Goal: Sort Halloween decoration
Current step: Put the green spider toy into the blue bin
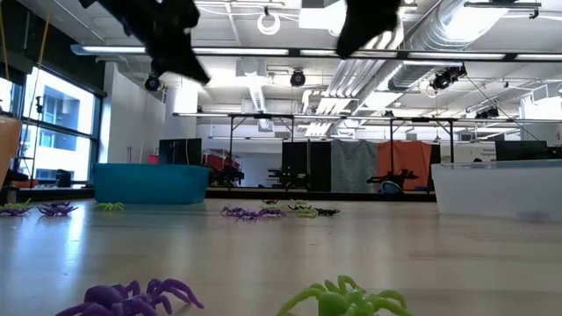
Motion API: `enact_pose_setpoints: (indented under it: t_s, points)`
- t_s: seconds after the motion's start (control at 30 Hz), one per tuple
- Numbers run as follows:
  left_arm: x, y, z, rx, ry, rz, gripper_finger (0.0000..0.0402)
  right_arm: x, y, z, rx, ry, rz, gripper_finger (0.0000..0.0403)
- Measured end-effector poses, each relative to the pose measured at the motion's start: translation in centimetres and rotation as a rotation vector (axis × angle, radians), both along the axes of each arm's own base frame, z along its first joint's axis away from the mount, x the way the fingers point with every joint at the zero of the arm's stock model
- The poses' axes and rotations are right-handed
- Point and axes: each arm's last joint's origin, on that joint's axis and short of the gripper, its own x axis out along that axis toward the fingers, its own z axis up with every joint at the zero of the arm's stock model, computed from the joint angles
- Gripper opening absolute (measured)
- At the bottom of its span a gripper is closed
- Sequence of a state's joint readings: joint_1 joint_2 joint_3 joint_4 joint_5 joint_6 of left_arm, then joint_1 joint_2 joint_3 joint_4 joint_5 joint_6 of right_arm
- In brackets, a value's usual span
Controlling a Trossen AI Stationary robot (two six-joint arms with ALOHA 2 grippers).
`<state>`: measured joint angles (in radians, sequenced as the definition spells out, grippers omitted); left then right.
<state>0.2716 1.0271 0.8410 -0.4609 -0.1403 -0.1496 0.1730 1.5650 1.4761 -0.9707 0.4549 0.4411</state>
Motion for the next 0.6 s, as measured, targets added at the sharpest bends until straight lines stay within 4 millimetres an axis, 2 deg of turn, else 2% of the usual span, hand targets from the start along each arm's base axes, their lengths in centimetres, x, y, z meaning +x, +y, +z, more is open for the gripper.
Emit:
enact_pose_setpoints:
  t_s: [0.27,0.47,0.6]
  points:
    - [-4.0,6.7,-3.0,-0.111,0.302,0.336,0.0005,-2.2,1.3,-1.8,0.037,0.171,-0.097,0.0126]
    - [-5.3,10.4,-5.1,-0.271,0.335,0.345,0.0006,-3.1,1.5,-4.7,0.065,0.257,-0.129,0.0126]
    - [-5.3,11.3,-6.2,-0.348,0.330,0.294,0.0007,-3.7,1.4,-6.8,0.071,0.306,-0.160,0.0126]
